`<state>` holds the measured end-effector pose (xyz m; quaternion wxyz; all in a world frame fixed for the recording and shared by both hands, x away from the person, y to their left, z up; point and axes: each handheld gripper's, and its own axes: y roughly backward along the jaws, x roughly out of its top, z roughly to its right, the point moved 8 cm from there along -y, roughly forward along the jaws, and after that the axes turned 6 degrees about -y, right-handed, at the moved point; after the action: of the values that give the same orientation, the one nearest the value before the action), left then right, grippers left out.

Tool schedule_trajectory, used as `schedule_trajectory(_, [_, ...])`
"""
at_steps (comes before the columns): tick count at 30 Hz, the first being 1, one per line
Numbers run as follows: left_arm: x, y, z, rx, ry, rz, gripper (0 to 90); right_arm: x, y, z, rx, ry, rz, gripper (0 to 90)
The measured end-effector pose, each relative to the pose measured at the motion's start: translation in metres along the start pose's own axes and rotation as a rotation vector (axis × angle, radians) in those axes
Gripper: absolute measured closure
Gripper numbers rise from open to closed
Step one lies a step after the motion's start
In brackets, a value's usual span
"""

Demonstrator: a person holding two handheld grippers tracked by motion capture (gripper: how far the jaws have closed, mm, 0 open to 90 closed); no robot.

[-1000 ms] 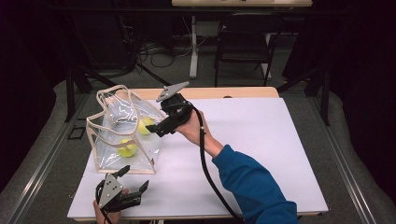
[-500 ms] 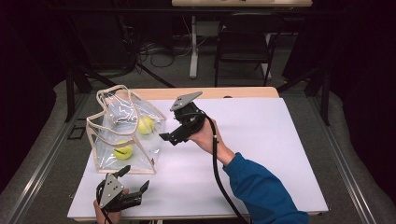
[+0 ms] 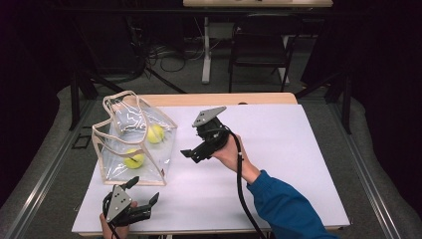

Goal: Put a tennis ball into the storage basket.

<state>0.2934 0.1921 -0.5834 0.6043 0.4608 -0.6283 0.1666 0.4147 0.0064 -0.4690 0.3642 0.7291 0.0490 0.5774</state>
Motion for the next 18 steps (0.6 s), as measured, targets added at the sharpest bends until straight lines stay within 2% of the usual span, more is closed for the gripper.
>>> schedule_trajectory(18, [0.0, 0.0, 0.0, 0.002, -0.002, -0.003, 16.2, -0.032, 0.016, 0.005, -0.028, -0.021, -0.018, 1.0])
